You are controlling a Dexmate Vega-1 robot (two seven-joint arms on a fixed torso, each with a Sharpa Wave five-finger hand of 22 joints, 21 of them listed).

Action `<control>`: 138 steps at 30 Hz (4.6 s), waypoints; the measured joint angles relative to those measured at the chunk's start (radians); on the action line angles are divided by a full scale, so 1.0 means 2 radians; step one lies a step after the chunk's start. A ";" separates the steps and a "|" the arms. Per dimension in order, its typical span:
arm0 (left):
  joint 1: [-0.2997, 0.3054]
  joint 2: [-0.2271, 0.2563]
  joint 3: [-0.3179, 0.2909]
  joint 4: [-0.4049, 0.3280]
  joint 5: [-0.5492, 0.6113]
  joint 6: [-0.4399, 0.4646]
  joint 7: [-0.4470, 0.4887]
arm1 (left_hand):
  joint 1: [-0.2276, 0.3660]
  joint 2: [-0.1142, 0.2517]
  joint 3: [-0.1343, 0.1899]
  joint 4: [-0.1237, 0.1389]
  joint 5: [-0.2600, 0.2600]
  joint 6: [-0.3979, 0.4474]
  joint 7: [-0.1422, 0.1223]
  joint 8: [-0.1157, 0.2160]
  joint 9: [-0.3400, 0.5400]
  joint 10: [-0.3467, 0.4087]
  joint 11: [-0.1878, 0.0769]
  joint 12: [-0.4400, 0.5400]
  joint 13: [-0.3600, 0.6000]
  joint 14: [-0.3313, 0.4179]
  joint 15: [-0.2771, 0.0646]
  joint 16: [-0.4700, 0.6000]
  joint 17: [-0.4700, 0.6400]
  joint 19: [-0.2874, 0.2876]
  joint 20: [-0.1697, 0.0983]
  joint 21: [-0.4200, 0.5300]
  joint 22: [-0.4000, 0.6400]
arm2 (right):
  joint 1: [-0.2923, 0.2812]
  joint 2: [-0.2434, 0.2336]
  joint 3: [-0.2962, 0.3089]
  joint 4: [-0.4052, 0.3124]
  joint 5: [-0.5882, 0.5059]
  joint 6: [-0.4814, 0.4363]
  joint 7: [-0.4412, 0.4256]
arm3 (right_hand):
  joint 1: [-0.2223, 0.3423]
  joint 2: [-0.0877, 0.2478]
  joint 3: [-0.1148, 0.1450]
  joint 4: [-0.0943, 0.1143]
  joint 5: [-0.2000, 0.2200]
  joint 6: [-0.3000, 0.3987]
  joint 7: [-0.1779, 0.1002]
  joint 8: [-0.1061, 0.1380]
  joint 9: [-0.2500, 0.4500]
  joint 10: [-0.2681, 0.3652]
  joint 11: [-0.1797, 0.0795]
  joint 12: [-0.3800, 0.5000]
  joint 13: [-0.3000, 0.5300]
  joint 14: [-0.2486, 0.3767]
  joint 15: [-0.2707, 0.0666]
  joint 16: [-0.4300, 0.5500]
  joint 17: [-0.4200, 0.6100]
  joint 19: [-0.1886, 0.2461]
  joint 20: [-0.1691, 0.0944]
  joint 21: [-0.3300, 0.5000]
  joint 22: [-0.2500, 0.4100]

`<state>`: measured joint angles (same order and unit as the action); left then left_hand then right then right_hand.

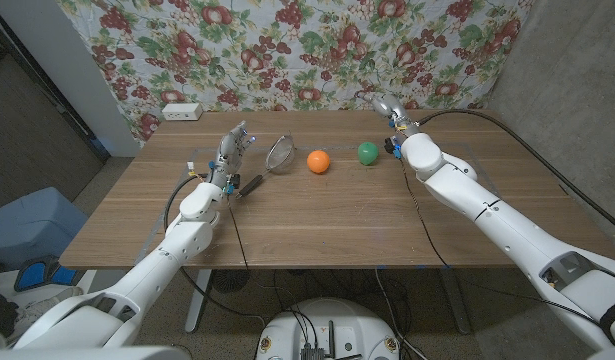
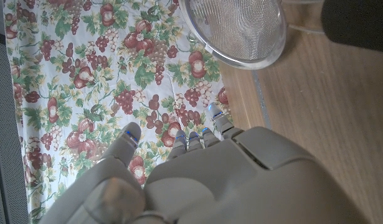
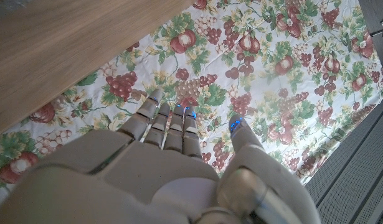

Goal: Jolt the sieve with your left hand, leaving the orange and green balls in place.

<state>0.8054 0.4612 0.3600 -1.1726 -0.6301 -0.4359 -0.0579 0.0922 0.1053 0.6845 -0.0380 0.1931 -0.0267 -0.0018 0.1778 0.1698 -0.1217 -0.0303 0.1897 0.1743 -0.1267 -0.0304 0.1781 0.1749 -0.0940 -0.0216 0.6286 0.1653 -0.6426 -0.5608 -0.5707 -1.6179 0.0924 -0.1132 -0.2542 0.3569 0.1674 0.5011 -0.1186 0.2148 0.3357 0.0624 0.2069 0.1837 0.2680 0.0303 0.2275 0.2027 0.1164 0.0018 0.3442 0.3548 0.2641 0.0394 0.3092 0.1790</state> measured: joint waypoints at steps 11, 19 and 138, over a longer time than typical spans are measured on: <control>0.006 0.001 -0.001 -0.006 0.000 -0.002 0.003 | 0.000 0.000 0.002 -0.002 0.000 0.002 0.002 0.000 0.000 0.000 0.000 0.000 0.000 0.001 0.001 0.000 -0.001 0.002 -0.002 -0.004 0.000 | 0.004 0.001 -0.007 -0.006 -0.011 -0.008 0.002 | 0.000 0.000 0.000 0.000 0.000 0.002 -0.002 0.000 0.000 0.002 -0.002 0.000 0.000 0.002 -0.002 0.000 0.000 0.000 0.000 0.000 0.000; 0.008 0.002 -0.003 -0.008 -0.001 -0.004 0.003 | 0.000 0.000 0.001 -0.003 0.000 0.002 0.002 0.000 0.000 0.000 0.000 0.000 0.000 0.001 0.001 0.000 0.000 0.002 -0.002 -0.006 0.000 | 0.010 0.004 -0.014 -0.009 -0.022 -0.015 0.003 | 0.000 0.000 0.000 0.000 0.000 0.004 0.000 0.000 0.000 0.004 -0.004 0.000 0.000 0.002 -0.002 0.000 0.000 0.000 0.000 -0.002 0.000; 0.019 0.003 -0.011 -0.009 -0.011 -0.021 -0.009 | -0.007 -0.003 0.001 -0.011 0.000 0.004 0.004 0.000 0.000 0.002 0.002 0.000 0.000 0.004 -0.002 0.000 -0.001 0.016 0.002 -0.033 0.000 | 0.122 0.081 -0.150 0.060 -0.180 -0.117 0.060 | 0.024 -0.012 -0.005 -0.013 0.002 0.025 -0.016 0.000 0.002 0.027 -0.016 0.000 0.002 0.027 -0.016 0.005 0.002 0.029 0.007 -0.006 0.003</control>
<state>0.8440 0.4669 0.3378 -1.1915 -0.6522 -0.4775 -0.0756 0.0779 0.0988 0.6871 -0.0599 0.1932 -0.0196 0.0054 0.1778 0.1697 -0.1181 -0.0267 0.1897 0.1743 -0.1196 -0.0339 0.1781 0.1721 -0.0619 -0.0179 0.5617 0.1649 -0.3994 -0.3994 -0.8701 -1.4982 -0.2671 -0.3474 -0.1335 0.4041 0.1438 0.4913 -0.1451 0.2184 0.3858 0.0301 0.2069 0.1886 0.3216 -0.0019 0.2275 0.2069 0.1700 -0.0303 0.3551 0.3594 0.3217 0.0537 0.2976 0.1842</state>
